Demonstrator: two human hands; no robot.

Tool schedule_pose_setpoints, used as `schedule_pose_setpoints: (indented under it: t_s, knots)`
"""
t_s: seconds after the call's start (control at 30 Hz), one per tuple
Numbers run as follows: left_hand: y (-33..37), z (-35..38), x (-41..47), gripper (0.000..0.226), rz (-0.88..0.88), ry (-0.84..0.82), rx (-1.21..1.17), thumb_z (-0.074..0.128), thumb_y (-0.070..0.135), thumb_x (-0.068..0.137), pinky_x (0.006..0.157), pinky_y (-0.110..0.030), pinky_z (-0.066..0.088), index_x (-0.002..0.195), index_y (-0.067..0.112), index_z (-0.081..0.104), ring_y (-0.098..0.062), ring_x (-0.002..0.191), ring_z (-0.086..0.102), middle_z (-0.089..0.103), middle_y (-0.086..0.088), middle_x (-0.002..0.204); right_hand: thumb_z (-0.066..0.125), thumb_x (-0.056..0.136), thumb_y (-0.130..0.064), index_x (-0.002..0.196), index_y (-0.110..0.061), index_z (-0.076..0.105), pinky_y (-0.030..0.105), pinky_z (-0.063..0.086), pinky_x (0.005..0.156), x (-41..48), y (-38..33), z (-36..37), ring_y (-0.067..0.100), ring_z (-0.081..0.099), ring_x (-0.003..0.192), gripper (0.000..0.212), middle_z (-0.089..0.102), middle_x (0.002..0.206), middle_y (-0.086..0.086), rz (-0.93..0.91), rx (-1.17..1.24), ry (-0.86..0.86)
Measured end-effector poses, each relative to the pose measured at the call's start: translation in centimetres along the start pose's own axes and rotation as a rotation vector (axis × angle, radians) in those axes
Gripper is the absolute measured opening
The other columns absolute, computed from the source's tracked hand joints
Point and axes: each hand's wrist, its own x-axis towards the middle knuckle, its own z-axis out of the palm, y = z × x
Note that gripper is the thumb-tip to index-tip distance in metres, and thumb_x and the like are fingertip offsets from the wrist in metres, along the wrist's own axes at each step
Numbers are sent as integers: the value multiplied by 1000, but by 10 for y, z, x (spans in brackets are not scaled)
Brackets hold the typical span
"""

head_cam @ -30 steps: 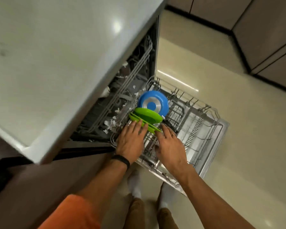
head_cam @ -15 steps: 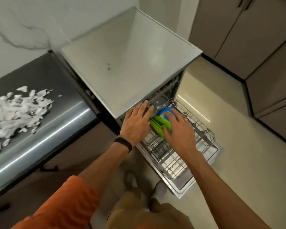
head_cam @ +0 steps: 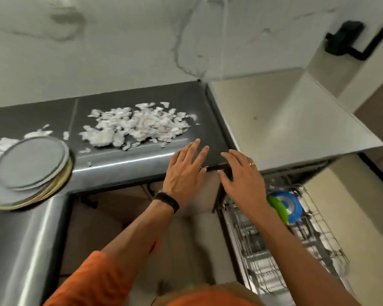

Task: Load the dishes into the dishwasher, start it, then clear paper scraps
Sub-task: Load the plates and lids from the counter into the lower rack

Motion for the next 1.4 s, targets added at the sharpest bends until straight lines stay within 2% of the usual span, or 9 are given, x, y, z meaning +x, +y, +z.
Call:
schedule_pose_setpoints:
  t_s: [0.3,0.6,0.83,0.93,1.0,1.23,1.4]
  knots:
    - [-162,-57,-78,59,-283,82,96,55,35,97,114,-48,36,153,21,42,-30,145,38,35,-12,161,67,95,-39,142,-22,54,41,53,102,43,-166,81,23,51,133,52,54,146,2,-273,122,-130]
    - [-265,-81,-128,63,-628,83,191,60,38,94,111,-48,40,152,24,41,-29,141,43,42,-11,157,68,94,-37,140,-24,53,35,48,102,110,-279,160,22,53,129,50,54,141,1,-561,212,-313]
    - [-331,-88,-129,58,-917,37,253,37,48,95,111,-49,39,147,26,49,-31,138,47,44,-9,156,67,94,-37,139,-20,56,37,52,96,184,-354,239,25,58,122,49,59,136,2,-719,254,-449]
    - [-354,-84,-126,56,-1016,8,281,43,47,97,114,-49,35,149,26,46,-30,142,43,41,-8,158,66,96,-37,142,-17,55,38,50,101,213,-379,270,25,56,125,52,58,138,4,-788,248,-519]
    - [-365,-80,-125,55,-1064,-4,287,53,44,98,116,-48,34,149,26,45,-29,143,42,40,-8,159,65,96,-39,144,-18,53,40,49,104,228,-393,289,25,54,128,53,57,140,3,-817,237,-555]
    - [-391,-73,-122,54,-1139,-53,293,58,45,96,115,-47,35,145,25,50,-27,139,46,45,-7,155,63,97,-32,145,-11,49,41,43,108,259,-432,340,29,53,128,54,57,141,9,-822,195,-663]
    - [-408,-70,-123,53,-1119,-82,282,61,45,95,114,-47,37,143,25,51,-27,137,47,47,-8,153,57,98,-11,145,-10,48,42,40,106,262,-446,354,33,47,129,49,55,141,10,-752,159,-643]
